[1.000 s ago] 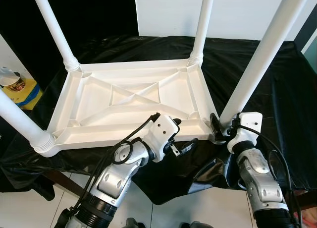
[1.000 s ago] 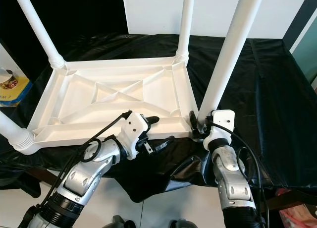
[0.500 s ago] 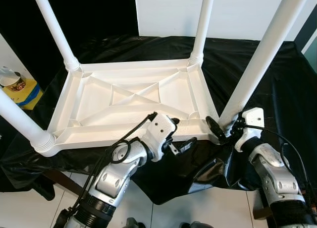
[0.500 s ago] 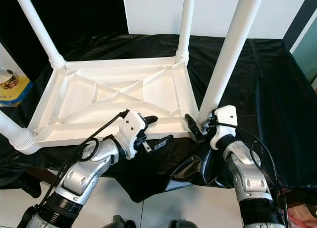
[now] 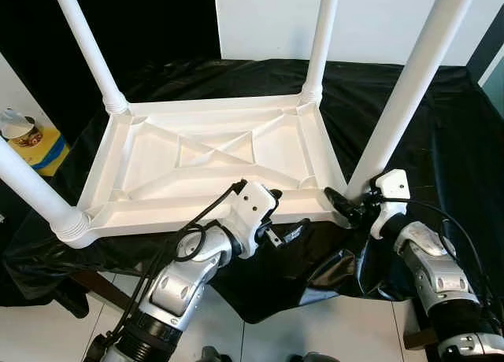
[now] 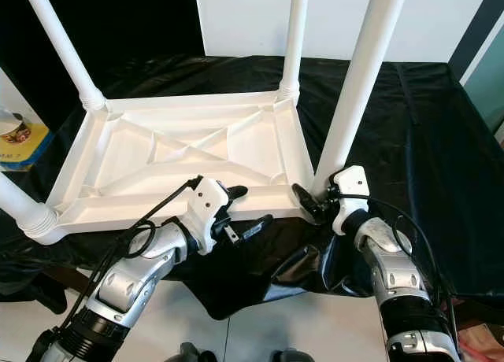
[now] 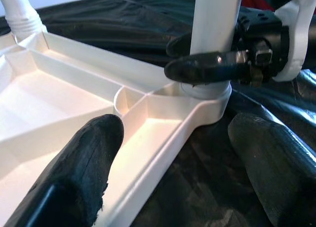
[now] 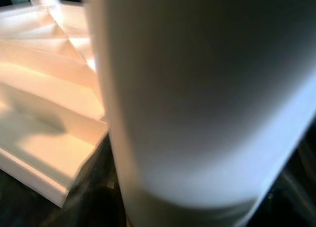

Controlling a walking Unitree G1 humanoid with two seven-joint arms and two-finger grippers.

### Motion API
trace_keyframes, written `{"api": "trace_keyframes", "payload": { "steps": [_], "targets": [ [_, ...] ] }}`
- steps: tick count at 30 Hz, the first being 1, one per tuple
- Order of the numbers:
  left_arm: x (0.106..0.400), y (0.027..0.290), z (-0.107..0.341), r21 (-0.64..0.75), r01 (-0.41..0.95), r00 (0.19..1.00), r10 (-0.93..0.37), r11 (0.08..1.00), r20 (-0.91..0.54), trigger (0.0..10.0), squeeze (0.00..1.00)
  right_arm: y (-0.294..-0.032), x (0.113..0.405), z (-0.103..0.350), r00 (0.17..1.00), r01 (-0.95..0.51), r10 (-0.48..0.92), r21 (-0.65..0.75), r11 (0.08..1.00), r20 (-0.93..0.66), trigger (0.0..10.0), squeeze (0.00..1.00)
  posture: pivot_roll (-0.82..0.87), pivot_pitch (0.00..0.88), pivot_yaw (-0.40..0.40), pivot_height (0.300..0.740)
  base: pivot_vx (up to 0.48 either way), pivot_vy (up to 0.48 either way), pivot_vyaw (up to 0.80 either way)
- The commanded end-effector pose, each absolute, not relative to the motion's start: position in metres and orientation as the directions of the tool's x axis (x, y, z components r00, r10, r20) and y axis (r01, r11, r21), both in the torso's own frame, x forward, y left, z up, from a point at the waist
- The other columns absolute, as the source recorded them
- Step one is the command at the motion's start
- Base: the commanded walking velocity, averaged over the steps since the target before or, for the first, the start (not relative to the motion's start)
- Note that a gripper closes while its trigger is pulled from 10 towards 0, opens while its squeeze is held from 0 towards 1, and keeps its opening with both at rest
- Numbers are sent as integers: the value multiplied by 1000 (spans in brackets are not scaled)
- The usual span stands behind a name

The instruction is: Building children table

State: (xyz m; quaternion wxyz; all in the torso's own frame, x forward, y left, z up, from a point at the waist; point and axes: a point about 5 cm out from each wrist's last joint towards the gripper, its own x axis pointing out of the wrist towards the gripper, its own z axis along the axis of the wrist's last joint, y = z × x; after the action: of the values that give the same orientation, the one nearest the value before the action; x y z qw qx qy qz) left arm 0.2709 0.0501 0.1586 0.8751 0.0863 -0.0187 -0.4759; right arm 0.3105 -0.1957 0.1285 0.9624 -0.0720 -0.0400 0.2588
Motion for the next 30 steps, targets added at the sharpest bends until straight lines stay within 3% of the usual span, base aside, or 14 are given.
{"api": "trace_keyframes", "payload": {
  "steps": [1,4,5,17,30],
  "targets": [
    [267,48,159,158,868,484,-873,470,-62,10000,0,-193,309,121,852,-516,524,-158,842,7,0,0,-110,68,15,740,0,0,0],
    [267,48,159,155,869,484,-873,471,-61,10000,0,-195,308,117,858,-508,514,-152,848,-1,627,0,-110,71,13,740,0,0,0],
    [267,48,159,155,868,484,-873,471,-62,10000,0,-197,308,116,863,-499,505,-148,854,-2,10000,0,-110,71,12,740,0,0,0],
    [266,50,157,141,862,498,-865,486,-59,10000,0,-203,311,113,928,-371,373,-109,922,-4,10000,0,-105,74,-5,740,0,0,0],
    [265,50,155,135,862,499,-865,488,-60,10000,0,-196,304,103,999,-45,45,-28,999,-18,10000,0,-108,60,-8,740,0,0,0]
  ]
}}
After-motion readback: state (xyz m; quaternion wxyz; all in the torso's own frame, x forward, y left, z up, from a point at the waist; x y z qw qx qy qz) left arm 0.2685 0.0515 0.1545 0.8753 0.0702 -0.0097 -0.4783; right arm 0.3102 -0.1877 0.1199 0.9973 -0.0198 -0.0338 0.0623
